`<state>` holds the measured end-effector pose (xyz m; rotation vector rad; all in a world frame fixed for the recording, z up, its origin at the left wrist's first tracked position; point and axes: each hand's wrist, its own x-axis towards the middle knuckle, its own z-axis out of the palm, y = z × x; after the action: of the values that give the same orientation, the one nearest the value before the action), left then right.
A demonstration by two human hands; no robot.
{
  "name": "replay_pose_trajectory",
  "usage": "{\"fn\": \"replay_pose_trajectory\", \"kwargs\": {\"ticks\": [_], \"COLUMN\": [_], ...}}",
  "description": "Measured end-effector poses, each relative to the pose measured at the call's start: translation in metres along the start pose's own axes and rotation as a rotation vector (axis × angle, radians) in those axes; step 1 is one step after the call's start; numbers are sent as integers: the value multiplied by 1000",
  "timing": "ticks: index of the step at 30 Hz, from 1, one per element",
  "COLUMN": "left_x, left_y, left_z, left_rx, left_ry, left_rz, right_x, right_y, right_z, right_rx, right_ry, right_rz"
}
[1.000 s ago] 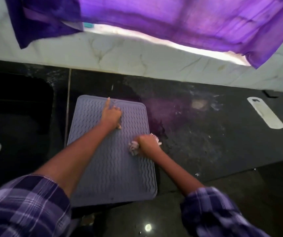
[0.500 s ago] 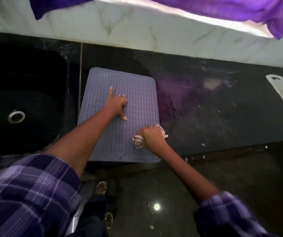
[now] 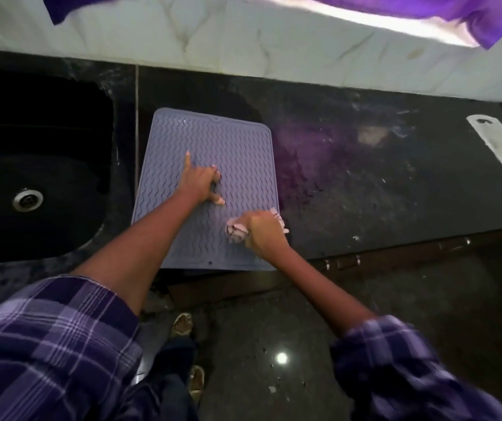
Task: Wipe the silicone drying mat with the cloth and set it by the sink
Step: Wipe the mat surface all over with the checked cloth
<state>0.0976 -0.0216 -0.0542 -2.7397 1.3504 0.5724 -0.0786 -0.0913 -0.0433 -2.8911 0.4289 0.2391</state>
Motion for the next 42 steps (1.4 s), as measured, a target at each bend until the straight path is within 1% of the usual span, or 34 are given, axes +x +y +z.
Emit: {"fn": "replay_pose_trajectory", "kwargs": {"ticks": [2,3,4,5,7,8,10,12,13,14,15,17,18,20,22,24,27,28,29,32,33,36,39,40,42], "left_x": [-1,-2,-4,-4,-4,-4,-4,-1,-1,-3,-4,-4,-3,-2,-2,-2,-4,-3,-3,-4,-2,11,31,39,56], "left_y": [0,1,2,3,7,7,7,6,5,4,5,7,7,6,8,9,8,9,10,13,12,7,4,6,11], "left_z": [-2,-3,-5,-6,-9,-9,-7,-9,-9,-9,-9,-9,-10,-8,-7,-9,-10,-10,-11,-11,-12,-25,-37,-38,-40], "left_rx": [0,8,15,22,47,64,69,35,28,34,38,48,57,79,90,92,70,49,36,49,45,-26,-39,-41,-100], "left_ry": [13,9,2,4,37,41,14,16,8,-14,-26,8,21,30,7,-13,-52,-57,-53,-45,-41,6,133,177,200], "left_rz": [5,2,-4,-11,-25,-32,-36,-30,-31,-32,-29,-26,-28,-32,-27,-17,-20,-24,-29,-27,-25,-33,-50,-45,-6], "right_x": [-21,-21,-16,-5,19,25,15,-15,-26,-29,-24,-3,11,23,13,-12,-41,-46,-47,-30,-19,18,56,70,100], "right_y": [4,5,2,-4,-20,-30,-44,-43,-39,-34,-33,-31,-31,-29,-26,-23,-14,-10,-7,3,9,33,67,78,96], "right_z": [-7,-14,-21,-25,-20,-12,15,34,33,27,13,-11,-18,-22,-8,8,9,5,-2,-27,-36,-58,-69,-72,-78], "right_rx": [-45,-80,-89,-63,-17,-16,-29,-36,-15,-13,-30,6,57,99,90,111,41,43,95,444,504,485,460,421,417], "right_ry": [-225,-293,-292,-217,34,96,108,92,69,27,-58,-212,-197,-18,78,-12,-218,-265,-265,-60,-7,73,256,276,210], "right_rz": [-96,-108,-107,-101,-61,-43,-32,-110,-169,-225,-263,-245,-213,-128,-63,-88,-220,-236,-232,-74,-27,81,252,281,292]}}
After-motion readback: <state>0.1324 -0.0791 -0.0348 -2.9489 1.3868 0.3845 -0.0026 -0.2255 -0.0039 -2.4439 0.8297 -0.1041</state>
